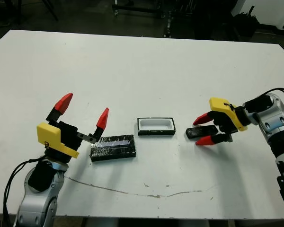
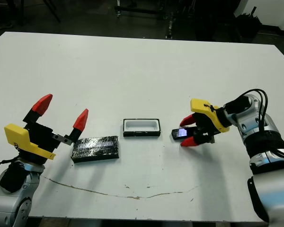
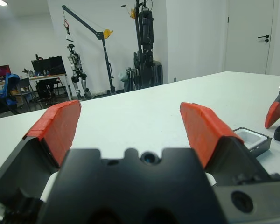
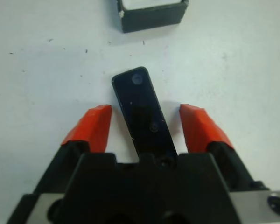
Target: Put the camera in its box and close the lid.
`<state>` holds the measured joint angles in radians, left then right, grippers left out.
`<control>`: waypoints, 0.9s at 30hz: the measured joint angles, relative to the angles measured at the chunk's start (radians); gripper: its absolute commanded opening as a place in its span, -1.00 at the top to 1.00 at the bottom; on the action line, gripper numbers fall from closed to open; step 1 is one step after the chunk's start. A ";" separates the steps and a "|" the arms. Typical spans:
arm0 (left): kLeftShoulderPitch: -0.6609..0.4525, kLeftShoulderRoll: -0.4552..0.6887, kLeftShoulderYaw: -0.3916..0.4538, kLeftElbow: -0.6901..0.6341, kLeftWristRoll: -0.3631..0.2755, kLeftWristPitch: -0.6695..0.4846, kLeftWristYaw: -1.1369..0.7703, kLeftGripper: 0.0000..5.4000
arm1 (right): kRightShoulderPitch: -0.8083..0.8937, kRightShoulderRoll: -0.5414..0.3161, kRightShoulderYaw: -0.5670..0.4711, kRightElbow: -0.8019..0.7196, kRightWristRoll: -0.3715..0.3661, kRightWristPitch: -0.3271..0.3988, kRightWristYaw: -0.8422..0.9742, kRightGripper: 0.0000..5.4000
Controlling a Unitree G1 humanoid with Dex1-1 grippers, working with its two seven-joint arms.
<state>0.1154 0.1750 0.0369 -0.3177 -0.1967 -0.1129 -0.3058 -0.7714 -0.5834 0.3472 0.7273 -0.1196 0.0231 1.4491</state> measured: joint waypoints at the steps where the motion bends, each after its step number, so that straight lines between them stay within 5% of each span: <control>1: 0.000 0.000 0.000 0.000 0.000 0.000 0.001 -1.00 | 0.005 -0.001 0.001 -0.018 -0.002 0.004 -0.002 -0.18; 11: 0.001 -0.004 0.001 -0.001 0.000 -0.002 0.005 -1.00 | 0.075 -0.054 -0.012 -0.222 -0.003 0.017 -0.030 0.36; 27: 0.001 -0.012 0.002 -0.001 -0.005 -0.012 0.008 -1.00 | 0.090 -0.076 0.004 -0.303 -0.006 0.058 -0.013 0.37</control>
<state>0.1164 0.1631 0.0391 -0.3184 -0.2015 -0.1245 -0.2983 -0.6817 -0.6594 0.3514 0.4246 -0.1253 0.0813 1.4361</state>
